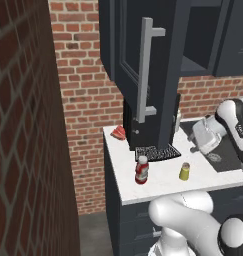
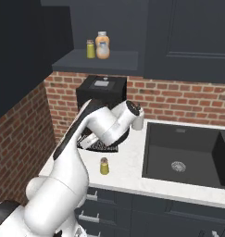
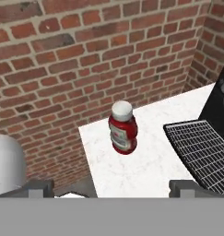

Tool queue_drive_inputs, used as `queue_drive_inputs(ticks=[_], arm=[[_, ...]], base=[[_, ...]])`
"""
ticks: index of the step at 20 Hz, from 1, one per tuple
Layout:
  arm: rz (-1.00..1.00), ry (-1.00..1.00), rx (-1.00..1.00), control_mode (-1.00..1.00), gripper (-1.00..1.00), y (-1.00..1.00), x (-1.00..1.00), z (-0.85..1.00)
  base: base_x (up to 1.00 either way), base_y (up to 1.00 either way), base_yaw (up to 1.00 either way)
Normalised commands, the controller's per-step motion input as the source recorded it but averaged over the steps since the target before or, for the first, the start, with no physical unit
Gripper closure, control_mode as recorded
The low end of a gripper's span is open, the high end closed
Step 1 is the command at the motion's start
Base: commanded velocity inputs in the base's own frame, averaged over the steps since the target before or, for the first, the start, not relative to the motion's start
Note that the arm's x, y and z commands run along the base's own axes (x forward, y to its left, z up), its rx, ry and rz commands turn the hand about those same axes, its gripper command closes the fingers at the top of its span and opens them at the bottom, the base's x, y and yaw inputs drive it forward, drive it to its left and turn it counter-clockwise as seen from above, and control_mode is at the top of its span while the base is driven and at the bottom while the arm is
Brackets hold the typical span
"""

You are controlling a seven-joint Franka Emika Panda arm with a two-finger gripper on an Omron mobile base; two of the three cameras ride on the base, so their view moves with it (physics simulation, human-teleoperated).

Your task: Put the shaker and condiment bottle from the counter next to their counterparts in the cabinet.

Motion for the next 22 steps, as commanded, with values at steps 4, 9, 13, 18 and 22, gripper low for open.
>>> queue_drive_inputs(ticks=[4, 9, 13, 18, 22], arm=[[0.09, 0.00, 0.01, -1.00, -1.00, -0.44, -0.05, -0.47], [0.04, -0.07, 0.08, -1.00, -1.00, -0.64, -0.11, -0.84], [0.00, -0.05, 0.04, -1.00, -1.00, -0.11, -0.02, -0.20], [0.00, 0.00, 0.02, -1.00, -1.00, 0.04, -0.03, -0.14], [0.00, 0.00, 0.06, -1.00, -1.00, 0.23, -0.01, -0.40]], base=[[0.00, 0.00, 0.00], [0.00, 0.00, 0.00], [0.00, 0.00, 0.00], [0.00, 0.00, 0.00], [0.00, 0.00, 0.00]])
